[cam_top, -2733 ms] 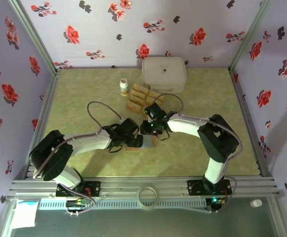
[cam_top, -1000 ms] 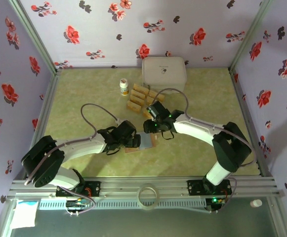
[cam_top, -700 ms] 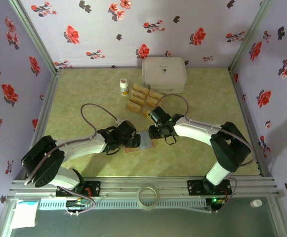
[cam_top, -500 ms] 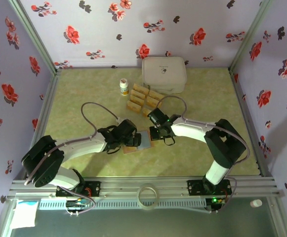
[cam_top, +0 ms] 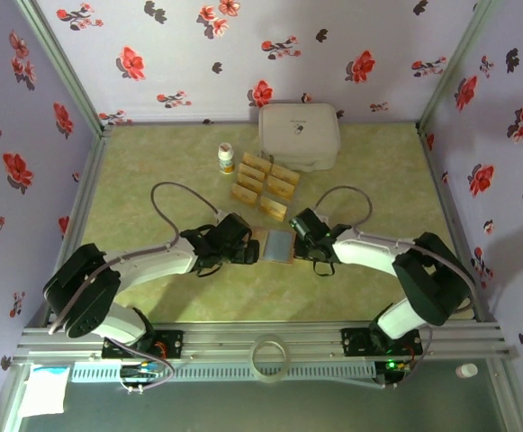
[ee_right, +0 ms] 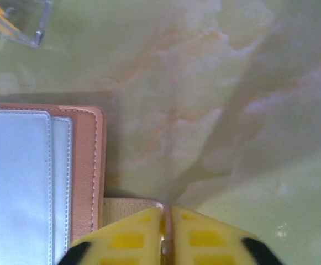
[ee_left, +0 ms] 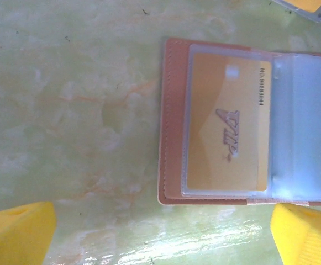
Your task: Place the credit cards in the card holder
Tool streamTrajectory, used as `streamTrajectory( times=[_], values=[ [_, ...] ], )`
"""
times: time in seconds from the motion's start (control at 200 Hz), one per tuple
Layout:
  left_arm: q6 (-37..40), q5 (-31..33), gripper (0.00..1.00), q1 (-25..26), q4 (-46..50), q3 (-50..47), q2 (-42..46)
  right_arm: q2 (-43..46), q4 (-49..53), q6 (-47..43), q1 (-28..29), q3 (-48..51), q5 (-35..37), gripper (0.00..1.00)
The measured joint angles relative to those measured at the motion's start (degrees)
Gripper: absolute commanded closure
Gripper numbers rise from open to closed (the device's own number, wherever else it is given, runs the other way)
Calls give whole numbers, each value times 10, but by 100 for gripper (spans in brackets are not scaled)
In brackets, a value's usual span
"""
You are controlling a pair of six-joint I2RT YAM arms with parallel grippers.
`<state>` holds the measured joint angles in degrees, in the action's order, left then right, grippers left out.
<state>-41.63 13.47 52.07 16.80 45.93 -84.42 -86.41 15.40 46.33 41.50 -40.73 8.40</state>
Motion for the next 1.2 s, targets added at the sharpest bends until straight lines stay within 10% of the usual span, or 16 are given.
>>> streamTrajectory(
  times=[0.265, 0.56, 1.2],
  values=[
    [18, -6, 0, -2, 12, 26, -13, 78, 45, -28, -4, -22, -2, 62],
    [76, -11, 0, -6, 27, 85, -47, 14, 42, -97, -37, -119, -91, 100],
    [168, -56, 0, -32, 32, 129, -112, -98, -11, -97, -44, -131, -151, 100]
  ],
)
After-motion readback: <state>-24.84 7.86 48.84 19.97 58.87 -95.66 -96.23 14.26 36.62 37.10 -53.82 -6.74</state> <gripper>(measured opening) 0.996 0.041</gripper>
